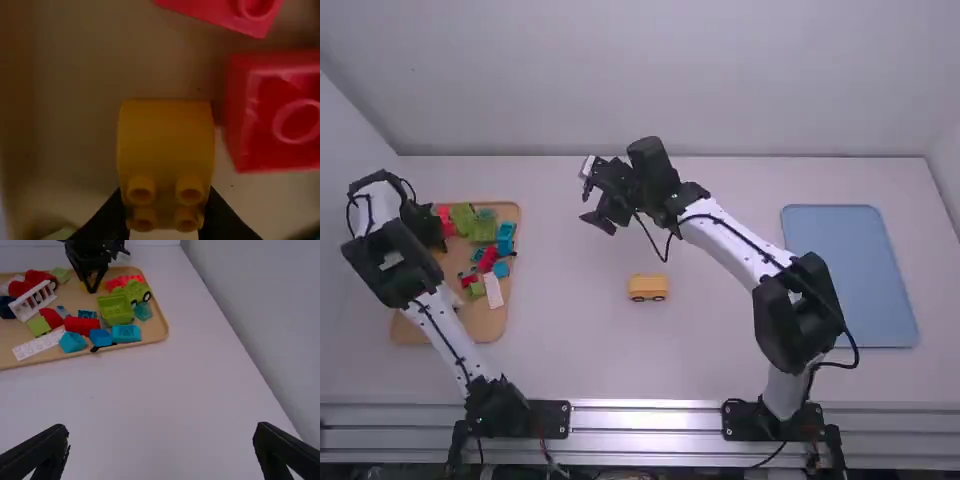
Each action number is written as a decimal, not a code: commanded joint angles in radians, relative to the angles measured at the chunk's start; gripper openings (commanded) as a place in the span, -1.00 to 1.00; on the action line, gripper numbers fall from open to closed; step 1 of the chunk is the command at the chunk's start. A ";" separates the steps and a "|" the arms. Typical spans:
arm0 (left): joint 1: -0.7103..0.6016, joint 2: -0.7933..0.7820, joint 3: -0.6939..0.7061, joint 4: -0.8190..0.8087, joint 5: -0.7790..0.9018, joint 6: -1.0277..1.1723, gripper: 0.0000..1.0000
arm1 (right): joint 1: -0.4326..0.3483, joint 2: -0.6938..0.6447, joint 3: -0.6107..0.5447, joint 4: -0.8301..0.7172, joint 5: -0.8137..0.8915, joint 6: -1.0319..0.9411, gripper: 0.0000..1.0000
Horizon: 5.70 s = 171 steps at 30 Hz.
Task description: Assemble lego blocks to make yellow taxi
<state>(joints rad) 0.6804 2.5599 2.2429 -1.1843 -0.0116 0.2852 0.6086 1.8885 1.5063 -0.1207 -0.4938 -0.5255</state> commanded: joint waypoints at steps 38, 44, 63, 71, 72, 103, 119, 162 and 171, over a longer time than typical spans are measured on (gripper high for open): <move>-0.421 -1.050 -0.937 0.520 0.307 0.108 -0.96 | -0.172 -0.032 0.031 0.031 -0.254 0.151 0.98; -0.665 -1.023 -0.959 0.332 0.257 0.313 -0.96 | -0.242 -0.040 0.032 -0.046 -0.474 0.061 0.98; -1.014 -0.684 -0.991 0.267 0.016 0.745 -0.92 | -0.438 -0.317 -0.051 -0.610 -0.555 -0.373 0.98; -1.021 -0.675 -1.061 0.401 0.021 0.816 -0.96 | -0.467 -0.353 -0.185 -0.409 -0.555 -0.229 0.98; -1.021 -0.675 -1.074 0.411 0.022 0.842 -0.96 | -0.467 -0.353 -0.192 -0.397 -0.553 -0.219 0.98; -0.703 -0.742 -1.268 0.640 0.784 1.033 0.98 | -0.463 -0.353 -0.199 -0.330 -0.549 -0.152 0.98; -0.520 -0.732 -1.593 1.155 1.058 0.994 0.98 | -0.447 -0.353 -0.199 -0.331 -0.549 -0.152 0.97; -0.523 -0.640 -1.567 1.166 1.048 1.066 -0.79 | -0.386 -0.353 -0.199 -0.340 -0.404 -0.163 0.97; -0.537 -0.803 -1.447 0.852 1.109 1.120 -0.79 | -0.388 -0.352 -0.399 -0.359 -0.293 -0.431 0.98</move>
<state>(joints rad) 0.1631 1.7966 0.7731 -0.3115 1.0351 1.3666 0.2222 1.5524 1.1809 -0.4992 -0.8047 -0.8654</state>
